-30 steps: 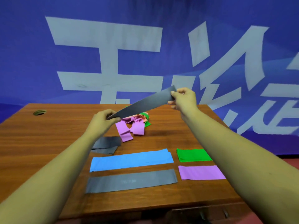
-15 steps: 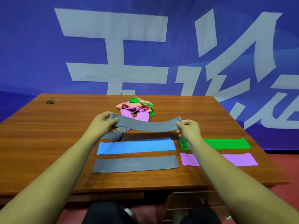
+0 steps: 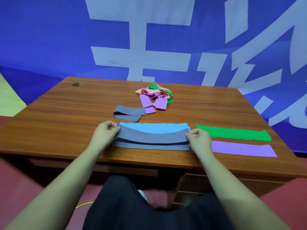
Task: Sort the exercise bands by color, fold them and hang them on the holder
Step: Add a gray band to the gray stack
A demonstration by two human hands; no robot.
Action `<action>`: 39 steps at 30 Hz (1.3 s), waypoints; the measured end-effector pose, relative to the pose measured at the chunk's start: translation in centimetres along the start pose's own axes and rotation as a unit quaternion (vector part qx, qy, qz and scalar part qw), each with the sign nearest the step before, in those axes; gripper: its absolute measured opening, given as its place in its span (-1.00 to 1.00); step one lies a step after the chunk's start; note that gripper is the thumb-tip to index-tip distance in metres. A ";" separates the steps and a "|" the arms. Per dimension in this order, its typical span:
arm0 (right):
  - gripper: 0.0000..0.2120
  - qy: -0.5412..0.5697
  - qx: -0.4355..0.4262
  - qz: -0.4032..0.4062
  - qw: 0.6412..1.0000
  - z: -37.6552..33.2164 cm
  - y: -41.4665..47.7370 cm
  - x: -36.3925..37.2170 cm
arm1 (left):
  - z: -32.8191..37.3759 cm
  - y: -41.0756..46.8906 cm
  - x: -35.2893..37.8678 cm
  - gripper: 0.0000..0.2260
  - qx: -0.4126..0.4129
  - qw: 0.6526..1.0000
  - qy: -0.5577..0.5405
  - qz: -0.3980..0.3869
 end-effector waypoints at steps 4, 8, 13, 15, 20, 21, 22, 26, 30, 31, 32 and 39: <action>-0.86 -0.059 0.001 0.011 0.998 0.4 -1.3 -0.1 | -0.5 -1.7 0.0 -0.92 0.010 0.998 0.066 0.004; -0.92 -0.122 -0.015 0.015 0.992 0.9 -1.9 0.3 | -1.1 -2.3 0.4 -0.93 0.025 0.988 0.152 -0.016; -0.88 -0.157 -0.051 0.019 0.986 1.4 -2.6 0.3 | -1.6 -2.4 1.1 -0.90 0.056 0.983 0.177 -0.002; -0.84 -0.175 -0.070 0.026 0.982 1.4 -2.9 0.3 | -2.1 -2.4 1.3 -0.84 0.070 0.979 0.194 0.006; -0.76 -0.259 -0.082 0.054 0.961 0.8 -4.0 0.1 | -2.5 -2.4 1.4 -0.86 0.087 0.973 0.212 0.009; -0.75 -0.268 -0.086 0.061 0.958 0.4 -4.1 0.1 | -2.4 -2.4 1.4 -0.89 0.088 0.972 0.216 0.015; -0.74 -0.270 -0.095 0.063 0.956 -0.1 -4.0 0.2 | -2.3 -2.4 1.3 -0.91 0.089 0.972 0.218 0.022; -0.76 -0.252 -0.136 0.031 0.958 -3.7 -2.7 1.6 | -1.6 -1.0 0.9 -0.94 0.110 0.969 0.220 0.038; -0.77 -0.246 -0.208 -0.020 0.946 -7.6 -1.0 5.1 | -0.4 1.7 0.4 -0.96 0.151 0.960 0.237 0.020; -0.75 -0.252 -0.221 -0.030 0.942 -8.5 -0.5 6.1 | -0.2 2.4 0.3 -0.96 0.155 0.961 0.230 0.024; -0.74 -0.257 -0.228 -0.043 0.938 -9.3 -0.2 7.1 | -0.1 3.2 0.1 -0.95 0.157 0.962 0.221 0.031; -0.62 -0.251 -0.228 -0.128 0.932 -11.7 3.7 12.8 | -0.9 8.8 -0.4 -0.71 0.100 0.978 0.179 0.033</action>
Point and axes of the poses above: each hand's wrist, its own y-axis towards the middle knuckle, its own x-axis out of the palm, z = x × y, the point moved 1 cm from there along y, towards the middle knuckle, and after that the axes turned 5 degrees about -z, right-handed, at the moved point
